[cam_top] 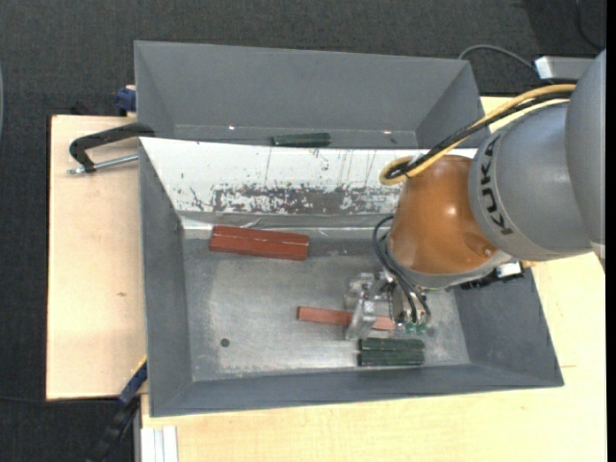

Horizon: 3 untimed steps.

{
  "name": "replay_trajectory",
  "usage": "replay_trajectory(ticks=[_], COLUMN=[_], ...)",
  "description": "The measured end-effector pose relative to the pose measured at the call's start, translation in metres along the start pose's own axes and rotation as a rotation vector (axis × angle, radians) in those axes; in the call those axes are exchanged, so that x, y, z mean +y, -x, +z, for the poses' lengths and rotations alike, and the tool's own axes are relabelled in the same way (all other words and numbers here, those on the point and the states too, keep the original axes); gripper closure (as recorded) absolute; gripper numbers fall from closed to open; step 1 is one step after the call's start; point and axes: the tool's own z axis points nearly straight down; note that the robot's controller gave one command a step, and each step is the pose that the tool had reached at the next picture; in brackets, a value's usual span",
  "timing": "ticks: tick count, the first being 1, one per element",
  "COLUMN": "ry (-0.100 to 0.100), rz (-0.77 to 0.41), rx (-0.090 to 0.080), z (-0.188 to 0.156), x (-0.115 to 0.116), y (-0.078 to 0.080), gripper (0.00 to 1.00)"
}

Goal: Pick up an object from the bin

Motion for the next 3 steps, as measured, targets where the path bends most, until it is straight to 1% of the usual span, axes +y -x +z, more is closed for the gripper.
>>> replay_trajectory(ticks=[1, 2, 3], ry=[0.000, 0.000, 0.000], rz=[0.000, 0.000, 0.000], rx=[0.000, 0.005, 0.007], z=[0.000, -0.004, -0.022], x=[0.000, 0.000, 0.000], y=[0.000, -0.001, -0.002], gripper=[1.00, 1.00, 1.00])
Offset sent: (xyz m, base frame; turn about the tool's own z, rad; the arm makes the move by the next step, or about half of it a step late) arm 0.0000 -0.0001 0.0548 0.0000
